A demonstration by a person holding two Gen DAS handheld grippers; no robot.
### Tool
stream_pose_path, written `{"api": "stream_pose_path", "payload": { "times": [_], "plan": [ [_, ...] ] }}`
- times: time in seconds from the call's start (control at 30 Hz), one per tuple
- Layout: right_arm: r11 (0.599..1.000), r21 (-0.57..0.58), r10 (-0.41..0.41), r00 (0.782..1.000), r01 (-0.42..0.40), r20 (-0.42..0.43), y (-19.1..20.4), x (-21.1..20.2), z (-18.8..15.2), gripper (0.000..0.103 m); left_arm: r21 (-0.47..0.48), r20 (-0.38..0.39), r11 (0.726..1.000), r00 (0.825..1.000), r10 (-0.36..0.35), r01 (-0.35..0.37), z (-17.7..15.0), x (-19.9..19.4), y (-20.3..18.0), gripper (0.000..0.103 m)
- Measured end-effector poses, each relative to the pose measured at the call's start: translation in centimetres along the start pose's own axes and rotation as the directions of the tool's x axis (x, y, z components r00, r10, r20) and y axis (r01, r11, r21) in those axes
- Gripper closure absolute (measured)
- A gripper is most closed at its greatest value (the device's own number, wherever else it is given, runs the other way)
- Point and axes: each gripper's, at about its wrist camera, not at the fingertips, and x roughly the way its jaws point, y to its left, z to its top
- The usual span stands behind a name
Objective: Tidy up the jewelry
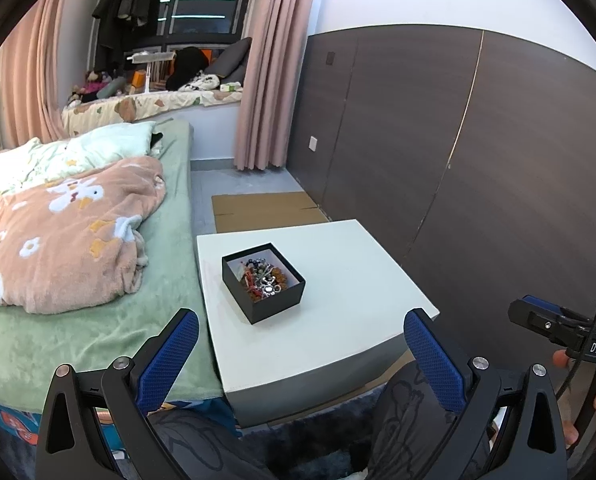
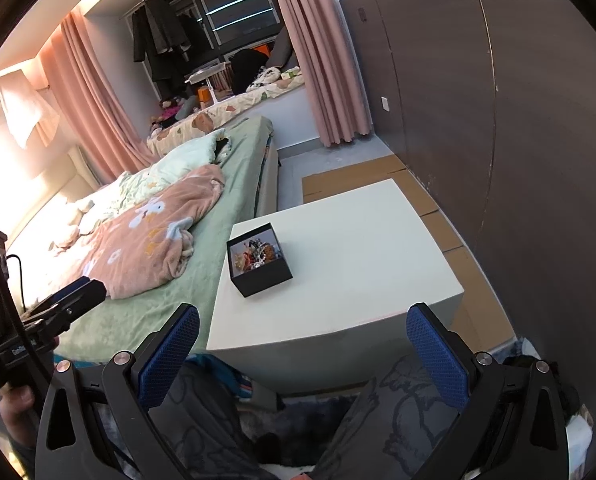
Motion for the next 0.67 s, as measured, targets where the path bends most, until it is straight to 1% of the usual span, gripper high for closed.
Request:
{"api": "stream_pose_path", "payload": {
  "times": [0.1,0.27,0.37,0.43,0.67],
  "plan": [
    [1.0,0.002,0.0,1.0,0.0,-0.001,-0.1,-0.1,0.0,0.0,0.01,0.004,1.0,1.0,0.007,-0.007,-0.1,-0.1,-0.3,0.001],
    [1.0,0.003,-0.001,1.0,0.001,-0.004,-0.4,-0.1,-0.1,0.0,0.018,0.01,1.0,1.0,-0.003,0.003,-0.2,-0.2,-0.5,0.001],
    [1.0,0.009,-0.003,1.0,0.003,-0.009,-0.6,0.0,-0.2,0.0,0.051,0.028,0.999,1.0,0.012,-0.013,-0.3,-0.5,-1.1,0.001],
    [1.0,0.011,-0.003,1.0,0.004,-0.011,-0.8,-0.1,-0.2,0.0,0.074,0.04,0.997,0.999,0.036,-0.039,-0.4,-0.7,-1.4,0.001],
    [1.0,0.016,-0.004,1.0,0.004,-0.015,-1.2,0.1,-0.2,0.0,0.08,0.035,0.996,0.999,0.029,-0.032,-0.4,-0.8,-1.4,0.001]
  ]
}}
